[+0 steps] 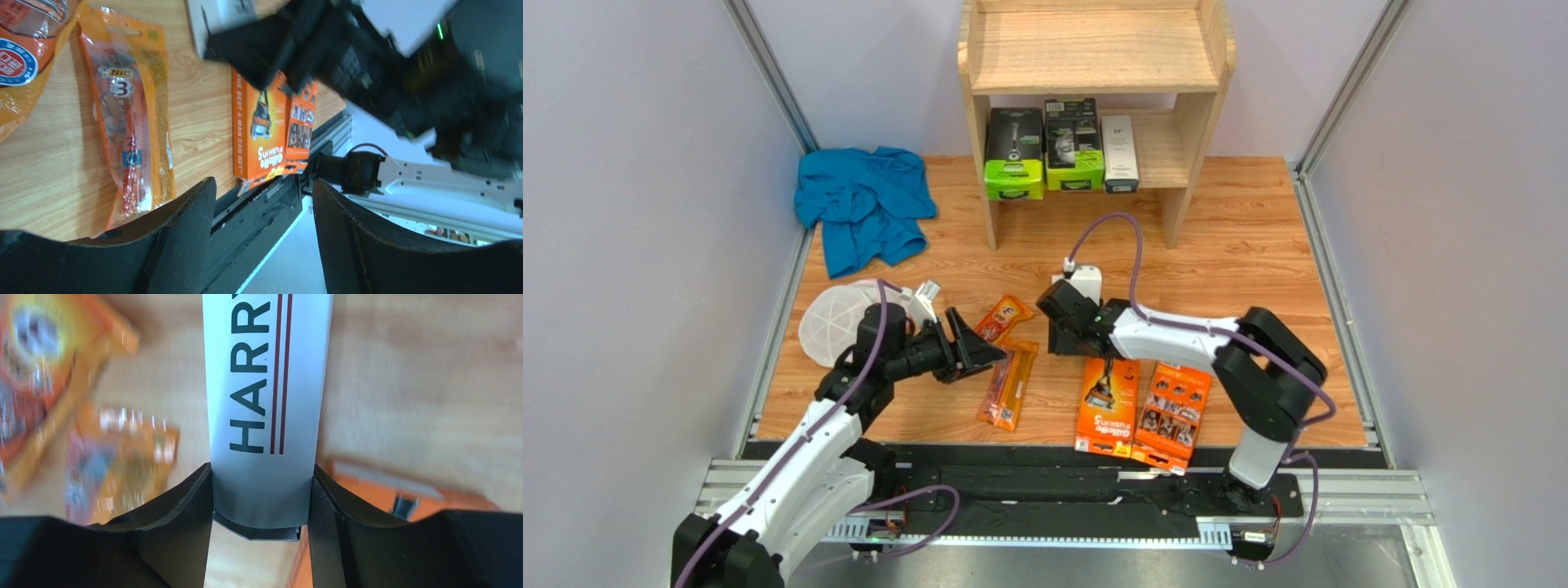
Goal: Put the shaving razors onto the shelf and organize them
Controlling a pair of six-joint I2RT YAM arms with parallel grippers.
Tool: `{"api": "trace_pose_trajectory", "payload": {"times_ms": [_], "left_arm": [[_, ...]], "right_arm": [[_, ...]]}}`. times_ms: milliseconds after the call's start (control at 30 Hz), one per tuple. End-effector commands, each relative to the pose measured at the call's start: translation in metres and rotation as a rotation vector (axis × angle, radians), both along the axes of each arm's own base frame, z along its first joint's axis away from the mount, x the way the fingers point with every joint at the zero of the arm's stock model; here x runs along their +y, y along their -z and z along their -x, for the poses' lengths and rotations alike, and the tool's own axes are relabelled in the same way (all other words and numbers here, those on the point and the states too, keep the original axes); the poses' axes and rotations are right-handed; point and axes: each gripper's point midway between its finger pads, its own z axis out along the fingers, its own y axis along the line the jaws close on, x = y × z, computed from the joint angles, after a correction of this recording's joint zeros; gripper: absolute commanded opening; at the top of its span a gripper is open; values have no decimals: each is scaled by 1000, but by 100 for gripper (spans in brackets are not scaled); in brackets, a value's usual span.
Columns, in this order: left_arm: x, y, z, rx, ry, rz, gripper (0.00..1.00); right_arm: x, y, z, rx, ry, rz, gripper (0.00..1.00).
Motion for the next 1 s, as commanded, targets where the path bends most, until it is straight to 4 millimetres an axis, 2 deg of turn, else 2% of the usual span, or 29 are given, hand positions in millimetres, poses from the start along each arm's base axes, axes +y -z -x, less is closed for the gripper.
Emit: {"api": "trace_pose_trajectory", "payload": {"times_ms": [0, 67, 100, 167, 200, 333, 467, 567, 733, 967], "left_arm": [[-1, -23, -25, -78, -43, 18, 68], [-4, -20, -31, -54, -43, 25, 69], [-8, -24, -34, -70, -28, 42, 69], [-12, -19, -36, -33, -17, 52, 69], [-15, -26, -40, -63, -6, 73, 69], [-19, -32, -43, -75, 8, 98, 69], [-23, -48, -43, -128, 21, 164, 70], [-24, -55, -45, -149, 24, 176, 69], [-22, -46, -46, -116, 17, 135, 70], [-23, -44, -45, -119, 26, 135, 71]], "right_arm": [[-8, -43, 45, -33, -117, -16, 26], [-8, -52, 62, -44, -143, -34, 26], [-8, -66, 71, -66, -162, -82, 26], [-9, -76, 81, -69, -157, -147, 26], [-11, -86, 88, -86, -166, -192, 26], [-17, -106, 100, -108, -169, -280, 25], [-12, -113, 104, -115, -199, -291, 25], [2, -118, 110, -125, -235, -288, 25], [20, -125, 118, -125, -271, -278, 25], [37, -146, 122, -137, -307, -327, 25]]}}
